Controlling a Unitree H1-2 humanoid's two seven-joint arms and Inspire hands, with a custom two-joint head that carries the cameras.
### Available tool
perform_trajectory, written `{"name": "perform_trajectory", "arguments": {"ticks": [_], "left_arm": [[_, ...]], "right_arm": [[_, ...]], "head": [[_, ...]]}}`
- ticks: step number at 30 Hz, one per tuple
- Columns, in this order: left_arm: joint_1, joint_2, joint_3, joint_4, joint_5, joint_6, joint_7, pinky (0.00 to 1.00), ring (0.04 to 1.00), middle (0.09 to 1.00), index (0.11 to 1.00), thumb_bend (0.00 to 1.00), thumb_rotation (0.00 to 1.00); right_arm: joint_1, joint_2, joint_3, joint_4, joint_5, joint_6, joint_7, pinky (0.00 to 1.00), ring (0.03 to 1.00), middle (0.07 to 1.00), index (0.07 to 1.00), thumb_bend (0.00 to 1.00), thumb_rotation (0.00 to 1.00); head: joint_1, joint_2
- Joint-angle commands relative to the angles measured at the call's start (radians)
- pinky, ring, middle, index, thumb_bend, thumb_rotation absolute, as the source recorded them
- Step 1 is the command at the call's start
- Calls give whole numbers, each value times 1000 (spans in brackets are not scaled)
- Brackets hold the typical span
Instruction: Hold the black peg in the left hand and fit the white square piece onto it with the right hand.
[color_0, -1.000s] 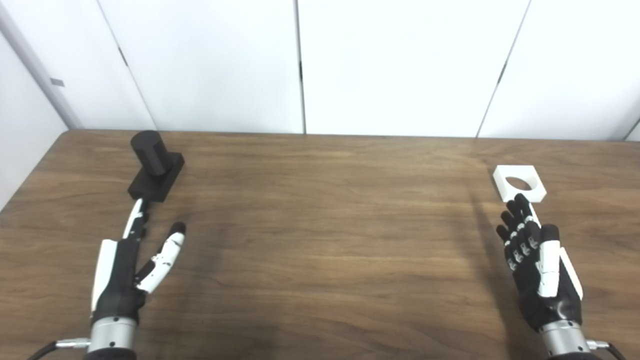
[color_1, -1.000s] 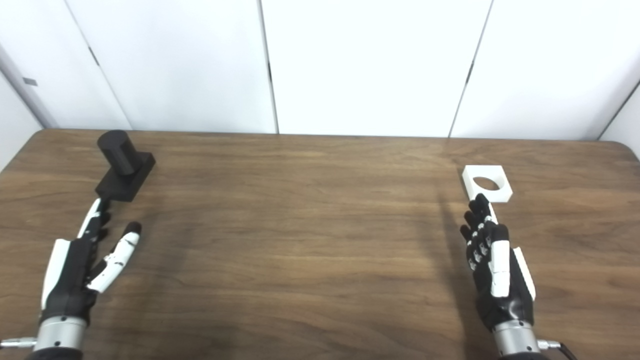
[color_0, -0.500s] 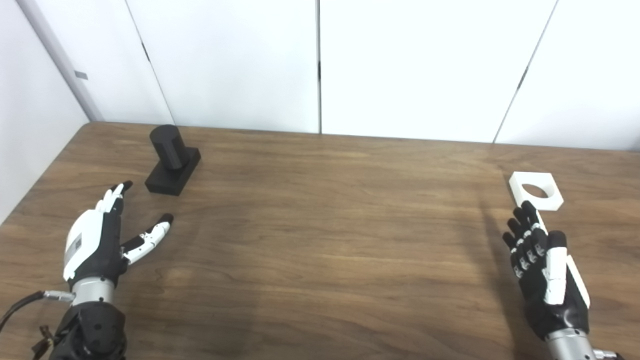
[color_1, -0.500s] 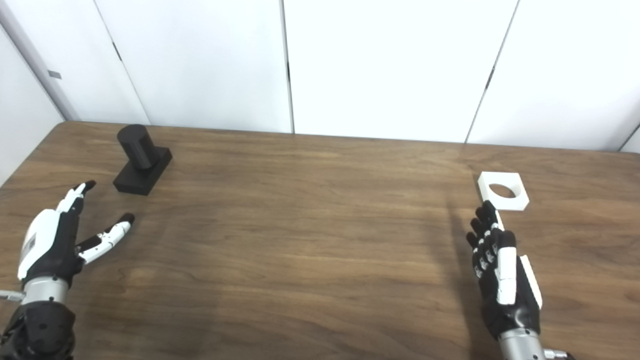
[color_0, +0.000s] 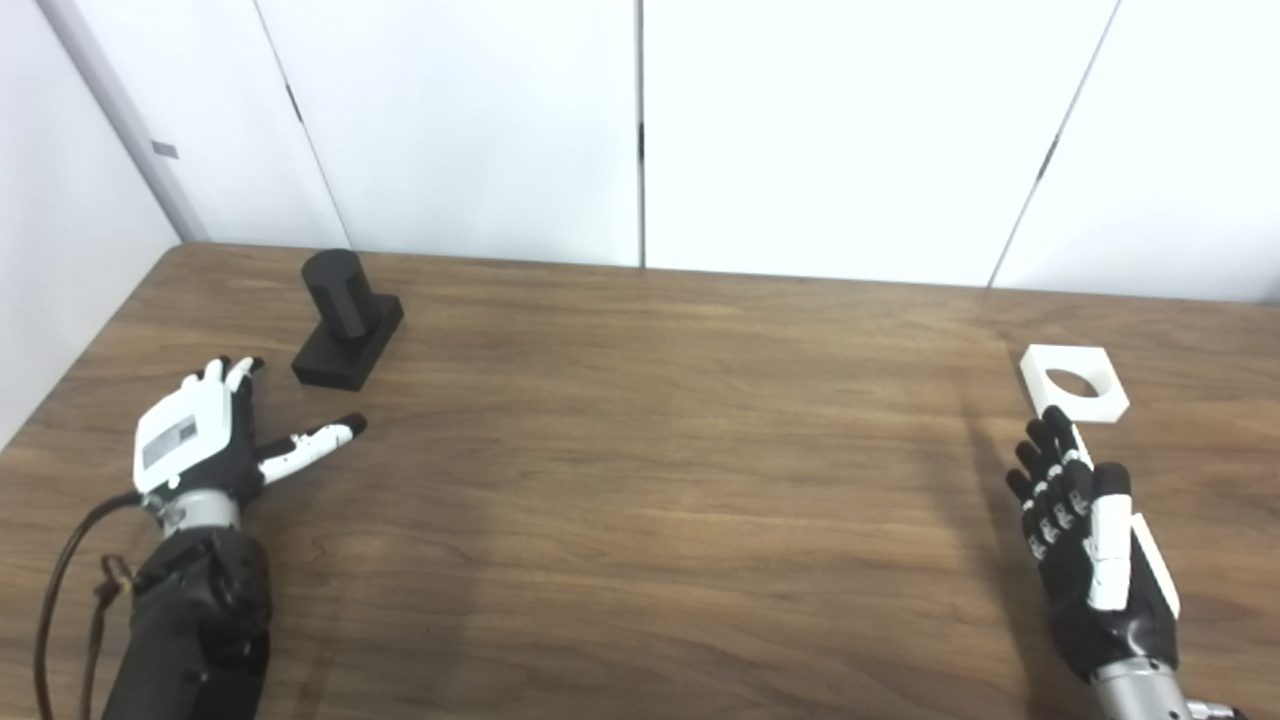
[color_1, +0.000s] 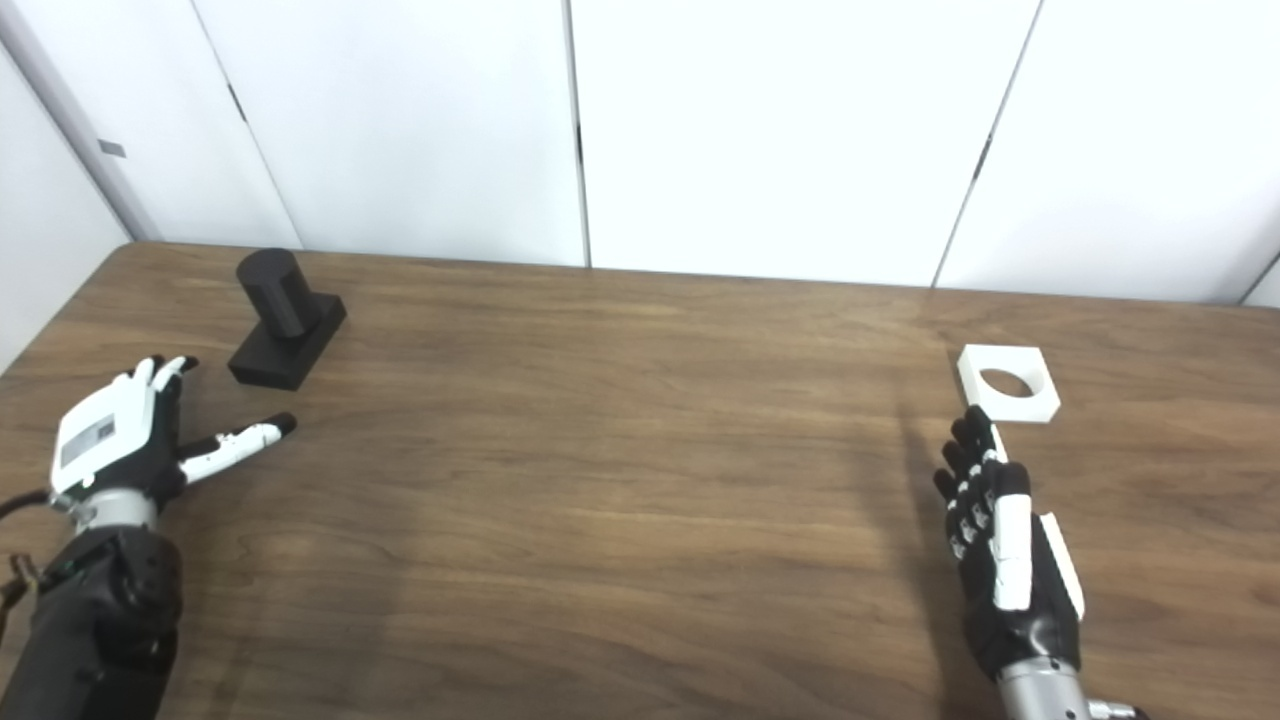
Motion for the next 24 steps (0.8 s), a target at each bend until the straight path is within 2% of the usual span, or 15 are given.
{"name": "perform_trajectory", "arguments": {"ticks": [1, 10, 17, 24], "left_arm": [[-50, 8, 14, 10, 32, 2, 29, 1000, 1000, 1000, 908, 991, 771], [-108, 18, 0, 89, 19, 1, 47, 1000, 1000, 992, 899, 979, 774], [-153, 17, 7, 161, -3, 2, 74, 1000, 1000, 977, 893, 991, 768], [-198, 9, 13, 207, 8, 2, 72, 1000, 1000, 971, 880, 981, 765]], "right_arm": [[70, 15, 6, -19, 0, -29, -4, 1000, 1000, 987, 1000, 476, 1000], [69, 19, 6, -18, -2, -31, -6, 1000, 996, 978, 1000, 469, 1000], [71, 18, 9, -27, -15, -22, -11, 1000, 1000, 977, 1000, 479, 1000], [72, 19, 8, -32, -10, -26, -5, 1000, 999, 971, 1000, 489, 1000]], "head": [[1, 1], [-1, 2], [0, 3], [0, 3]]}}
